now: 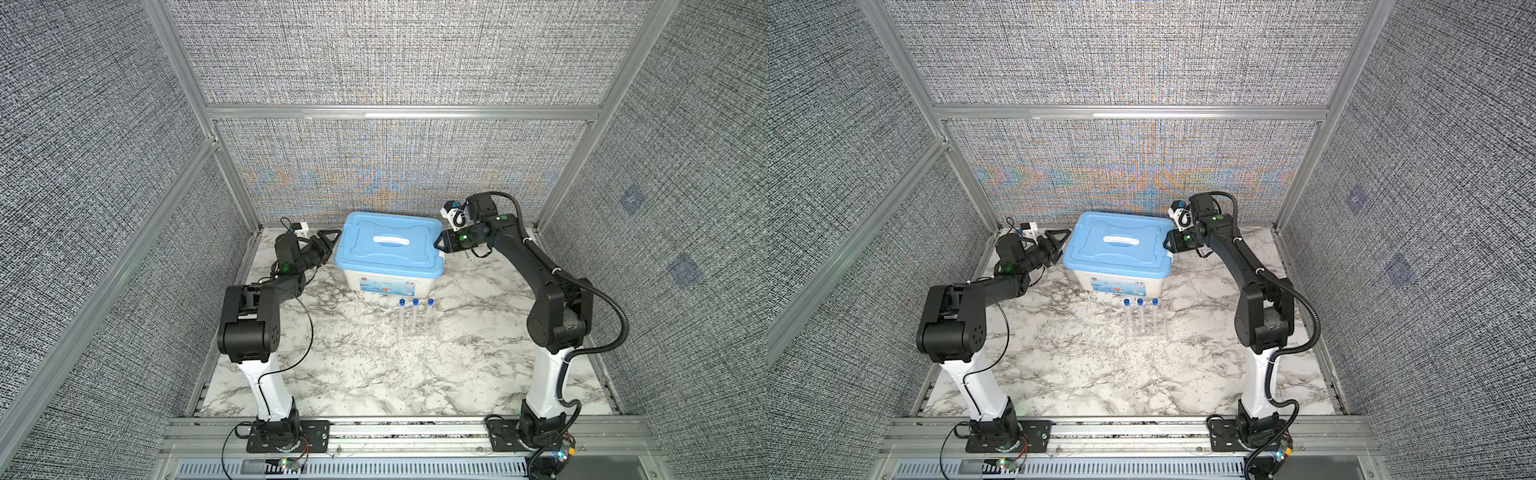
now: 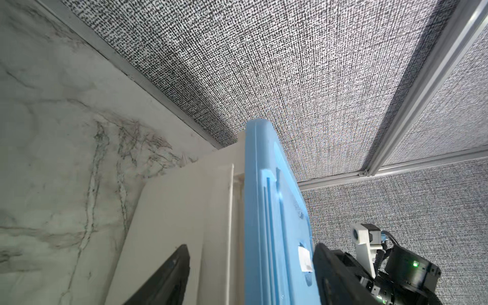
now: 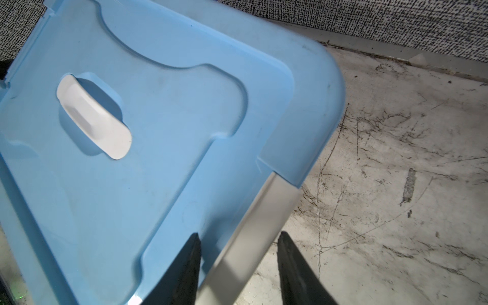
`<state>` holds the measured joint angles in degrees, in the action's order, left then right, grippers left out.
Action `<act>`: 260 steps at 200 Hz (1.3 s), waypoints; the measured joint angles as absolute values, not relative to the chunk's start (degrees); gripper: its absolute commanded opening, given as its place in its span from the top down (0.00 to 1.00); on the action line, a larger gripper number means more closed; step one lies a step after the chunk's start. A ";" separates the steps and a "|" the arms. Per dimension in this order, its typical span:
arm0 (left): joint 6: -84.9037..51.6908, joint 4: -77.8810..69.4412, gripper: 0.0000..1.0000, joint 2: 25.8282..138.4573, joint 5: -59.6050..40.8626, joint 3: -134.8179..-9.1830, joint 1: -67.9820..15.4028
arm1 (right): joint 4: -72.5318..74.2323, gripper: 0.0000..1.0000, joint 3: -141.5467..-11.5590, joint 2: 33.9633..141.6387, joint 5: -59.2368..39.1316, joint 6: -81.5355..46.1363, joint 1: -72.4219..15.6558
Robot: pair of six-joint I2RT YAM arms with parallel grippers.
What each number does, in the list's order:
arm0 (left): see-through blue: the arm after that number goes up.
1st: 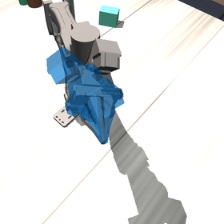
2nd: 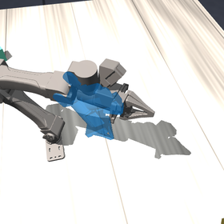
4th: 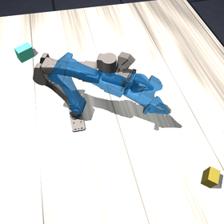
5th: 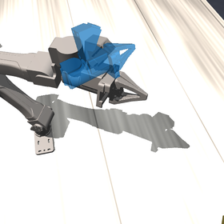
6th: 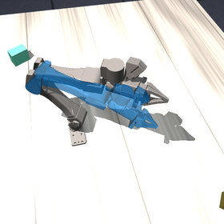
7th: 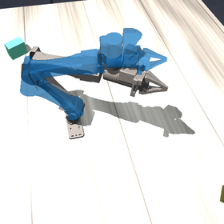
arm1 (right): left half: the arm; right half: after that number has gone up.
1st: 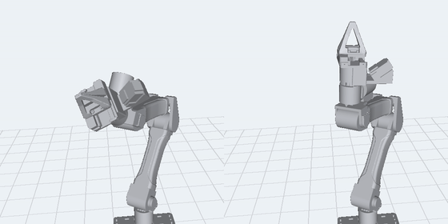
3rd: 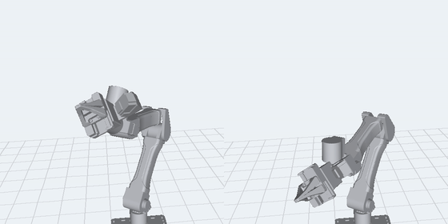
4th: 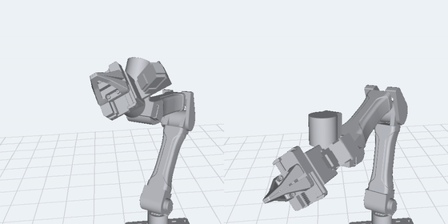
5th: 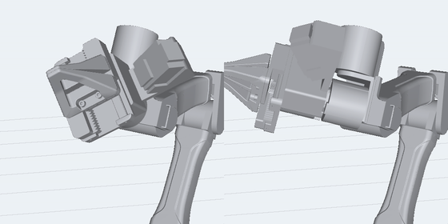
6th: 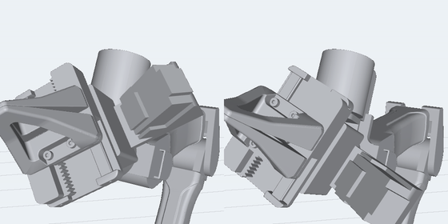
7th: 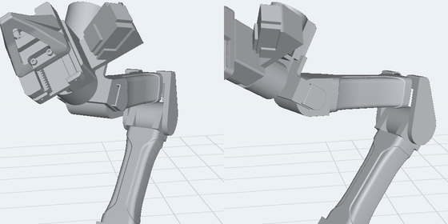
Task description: Organize the chemistry lab equipment
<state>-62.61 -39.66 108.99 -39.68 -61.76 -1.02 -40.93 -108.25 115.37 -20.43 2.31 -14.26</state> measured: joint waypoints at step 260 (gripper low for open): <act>-31.92 -0.14 0.55 100.77 -24.47 -71.53 -8.82 | -42.06 0.55 -107.50 113.97 -18.39 3.51 -15.81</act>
<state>-31.92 -0.14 100.77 -24.47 -71.53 -8.82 -42.06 -107.50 113.97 -18.39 3.51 -15.81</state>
